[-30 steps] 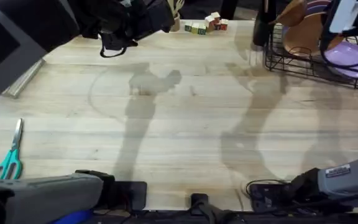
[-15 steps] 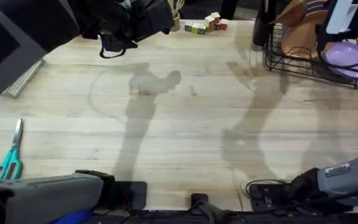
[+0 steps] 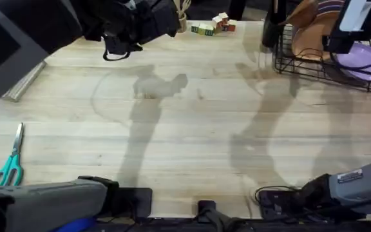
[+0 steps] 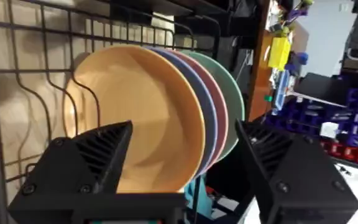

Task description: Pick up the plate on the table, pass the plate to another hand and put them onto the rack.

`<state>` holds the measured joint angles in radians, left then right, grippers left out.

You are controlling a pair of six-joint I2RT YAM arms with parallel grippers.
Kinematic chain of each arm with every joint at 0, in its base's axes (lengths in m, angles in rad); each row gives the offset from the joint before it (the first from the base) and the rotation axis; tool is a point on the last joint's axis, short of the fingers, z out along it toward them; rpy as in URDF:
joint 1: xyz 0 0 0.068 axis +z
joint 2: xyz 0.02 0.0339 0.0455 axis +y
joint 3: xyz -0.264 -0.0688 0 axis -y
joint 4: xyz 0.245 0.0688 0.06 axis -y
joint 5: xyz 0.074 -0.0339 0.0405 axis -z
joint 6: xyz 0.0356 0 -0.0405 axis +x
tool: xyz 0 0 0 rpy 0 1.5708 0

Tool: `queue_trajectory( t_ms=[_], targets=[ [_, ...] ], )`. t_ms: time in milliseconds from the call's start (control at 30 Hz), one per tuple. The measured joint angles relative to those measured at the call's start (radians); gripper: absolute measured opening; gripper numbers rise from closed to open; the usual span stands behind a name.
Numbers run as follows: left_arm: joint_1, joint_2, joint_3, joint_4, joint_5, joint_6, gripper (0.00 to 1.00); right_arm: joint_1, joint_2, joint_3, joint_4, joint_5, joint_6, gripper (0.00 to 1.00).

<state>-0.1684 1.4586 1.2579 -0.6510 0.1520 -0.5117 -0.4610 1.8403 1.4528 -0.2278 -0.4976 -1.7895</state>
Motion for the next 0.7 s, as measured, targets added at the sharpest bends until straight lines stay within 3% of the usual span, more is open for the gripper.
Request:
queue_trajectory(
  t_ms=[300, 700],
  targets=[
    [0.000, 0.000, 0.000, 0.000, 0.000, 0.000, 0.995, -0.008, -0.123, 0.000, -0.082, 0.001, 0.071, 0.992],
    [0.000, 0.000, 0.000, 0.008, -0.003, 0.000, 0.993, -0.050, -0.393, 0.001, -0.337, 0.003, 0.485, 0.992]
  ],
)
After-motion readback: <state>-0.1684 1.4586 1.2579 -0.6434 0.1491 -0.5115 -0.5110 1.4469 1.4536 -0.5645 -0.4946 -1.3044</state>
